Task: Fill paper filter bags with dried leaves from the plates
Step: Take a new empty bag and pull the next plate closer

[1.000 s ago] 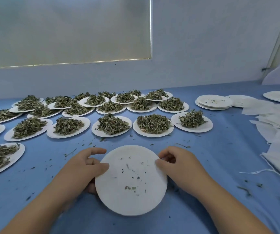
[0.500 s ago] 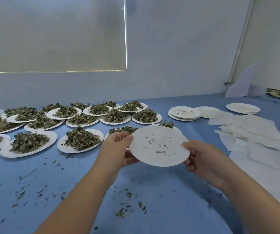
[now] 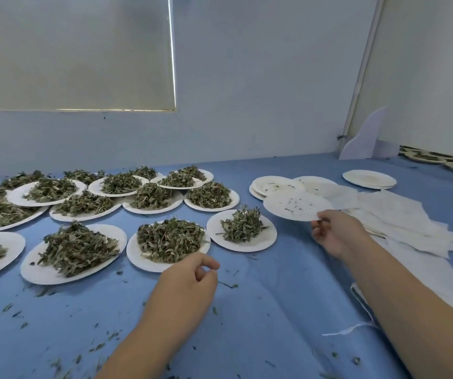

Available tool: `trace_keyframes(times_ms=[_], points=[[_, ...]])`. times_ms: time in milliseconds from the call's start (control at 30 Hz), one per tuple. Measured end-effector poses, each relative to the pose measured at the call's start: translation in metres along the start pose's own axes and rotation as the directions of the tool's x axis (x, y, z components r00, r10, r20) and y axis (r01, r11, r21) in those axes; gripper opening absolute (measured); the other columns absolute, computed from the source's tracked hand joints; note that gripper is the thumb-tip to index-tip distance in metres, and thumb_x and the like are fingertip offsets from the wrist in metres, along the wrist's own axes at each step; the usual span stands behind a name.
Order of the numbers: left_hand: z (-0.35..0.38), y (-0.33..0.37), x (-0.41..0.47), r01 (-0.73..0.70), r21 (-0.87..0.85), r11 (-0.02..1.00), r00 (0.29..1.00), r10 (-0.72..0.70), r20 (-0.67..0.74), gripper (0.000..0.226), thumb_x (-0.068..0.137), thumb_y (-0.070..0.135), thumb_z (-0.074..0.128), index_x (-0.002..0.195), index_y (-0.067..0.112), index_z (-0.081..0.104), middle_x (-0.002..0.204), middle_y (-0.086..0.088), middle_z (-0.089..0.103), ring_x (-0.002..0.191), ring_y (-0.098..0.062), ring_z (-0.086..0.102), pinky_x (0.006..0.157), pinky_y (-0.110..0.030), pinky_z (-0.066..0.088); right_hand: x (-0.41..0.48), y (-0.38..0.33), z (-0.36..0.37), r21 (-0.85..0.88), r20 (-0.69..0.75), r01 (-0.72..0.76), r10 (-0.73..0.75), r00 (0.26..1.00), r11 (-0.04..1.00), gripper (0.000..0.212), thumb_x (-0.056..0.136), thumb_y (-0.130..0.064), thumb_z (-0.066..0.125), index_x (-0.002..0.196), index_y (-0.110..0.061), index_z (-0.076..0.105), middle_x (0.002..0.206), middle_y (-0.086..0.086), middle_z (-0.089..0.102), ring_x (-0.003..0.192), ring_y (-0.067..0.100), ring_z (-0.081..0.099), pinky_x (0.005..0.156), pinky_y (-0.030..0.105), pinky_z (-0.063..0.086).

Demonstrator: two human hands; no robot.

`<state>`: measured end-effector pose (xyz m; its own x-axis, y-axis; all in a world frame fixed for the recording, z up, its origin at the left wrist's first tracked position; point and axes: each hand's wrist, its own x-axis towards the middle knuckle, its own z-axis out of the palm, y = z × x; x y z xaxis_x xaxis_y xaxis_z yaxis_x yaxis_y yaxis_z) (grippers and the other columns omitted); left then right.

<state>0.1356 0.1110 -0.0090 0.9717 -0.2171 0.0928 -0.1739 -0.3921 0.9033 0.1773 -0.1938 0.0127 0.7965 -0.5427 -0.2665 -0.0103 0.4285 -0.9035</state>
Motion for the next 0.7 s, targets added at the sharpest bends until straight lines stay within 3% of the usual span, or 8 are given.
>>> trace_keyframes(times_ms=[100, 167, 267, 333, 400, 567, 700], points=[[-0.001, 0.000, 0.002, 0.001, 0.022, 1.000, 1.000, -0.002, 0.027, 0.020, 0.090, 0.020, 0.053, 0.081, 0.034, 0.064, 0.065, 0.004, 0.063, 0.049, -0.008, 0.051, 0.061, -0.039, 0.052, 0.023, -0.011, 0.031, 0.055, -0.024, 0.056, -0.055, 0.998, 0.997, 0.012, 0.094, 0.002, 0.044, 0.085, -0.003, 0.050, 0.068, 0.009, 0.048, 0.057, 0.014, 0.050, 0.036, 0.015, 0.040], [-0.001, -0.001, 0.002, -0.010, 0.044, 0.999, 0.998, 0.007, 0.056, 0.019, 0.091, 0.021, 0.053, 0.081, 0.034, 0.064, 0.064, 0.006, 0.063, 0.048, -0.004, 0.051, 0.059, -0.032, 0.050, 0.033, -0.022, 0.048, 0.096, -0.042, 0.093, -0.089, 0.995, 0.991, 0.007, 0.095, 0.004, 0.045, 0.098, 0.001, 0.050, 0.076, 0.012, 0.052, 0.061, 0.015, 0.054, 0.040, 0.016, 0.047], [-0.001, -0.002, 0.004, -0.032, 0.086, 0.996, 0.996, 0.025, 0.084, 0.019, 0.091, 0.022, 0.052, 0.081, 0.034, 0.064, 0.065, 0.007, 0.064, 0.049, -0.001, 0.052, 0.059, -0.027, 0.048, 0.044, -0.028, 0.058, 0.119, -0.106, 0.109, -0.096, 0.990, 0.987, 0.016, 0.094, 0.004, 0.048, 0.109, -0.001, 0.046, 0.098, 0.018, 0.054, 0.074, 0.022, 0.060, 0.067, 0.023, 0.057], [-0.001, -0.002, 0.004, -0.049, 0.143, 0.988, 0.995, 0.035, 0.097, 0.019, 0.092, 0.024, 0.052, 0.081, 0.036, 0.063, 0.066, 0.011, 0.064, 0.054, 0.001, 0.054, 0.060, -0.024, 0.047, 0.044, -0.023, 0.058, 0.017, -0.122, 0.056, -0.054, 0.991, 0.998, 0.016, 0.095, 0.001, 0.048, 0.111, -0.002, 0.046, 0.095, 0.018, 0.054, 0.071, 0.022, 0.060, 0.076, 0.028, 0.056], [0.001, -0.001, 0.003, -0.064, 0.201, 0.978, 0.993, 0.042, 0.110, 0.017, 0.092, 0.028, 0.052, 0.082, 0.038, 0.061, 0.067, 0.020, 0.062, 0.060, 0.003, 0.055, 0.059, -0.022, 0.044, 0.041, -0.016, 0.057, -0.072, -0.110, 0.012, -0.020, 0.994, 0.997, 0.014, 0.096, 0.000, 0.046, 0.110, -0.001, 0.048, 0.081, 0.015, 0.054, 0.064, 0.020, 0.056, 0.066, 0.028, 0.054], [0.004, 0.001, 0.000, -0.118, 0.361, 0.925, 0.990, 0.081, 0.115, 0.013, 0.090, 0.037, 0.048, 0.085, 0.042, 0.059, 0.077, 0.039, 0.055, 0.071, 0.007, 0.054, 0.060, -0.020, 0.039, 0.021, -0.016, 0.040, -0.267, 0.004, 0.040, -0.041, 0.999, 0.963, 0.008, 0.094, -0.004, 0.049, 0.093, -0.001, 0.056, 0.072, 0.010, 0.055, 0.061, 0.018, 0.055, 0.053, 0.025, 0.049], [0.004, 0.002, -0.002, -0.141, 0.388, 0.911, 0.987, 0.098, 0.129, 0.013, 0.091, 0.036, 0.049, 0.088, 0.041, 0.061, 0.077, 0.029, 0.060, 0.067, 0.004, 0.057, 0.061, -0.020, 0.043, -0.006, -0.027, 0.025, -0.555, 0.078, 0.111, -0.082, 0.994, 0.824, 0.014, 0.092, -0.012, 0.057, 0.100, -0.002, 0.062, 0.076, 0.010, 0.059, 0.060, 0.019, 0.054, 0.054, 0.026, 0.046]])
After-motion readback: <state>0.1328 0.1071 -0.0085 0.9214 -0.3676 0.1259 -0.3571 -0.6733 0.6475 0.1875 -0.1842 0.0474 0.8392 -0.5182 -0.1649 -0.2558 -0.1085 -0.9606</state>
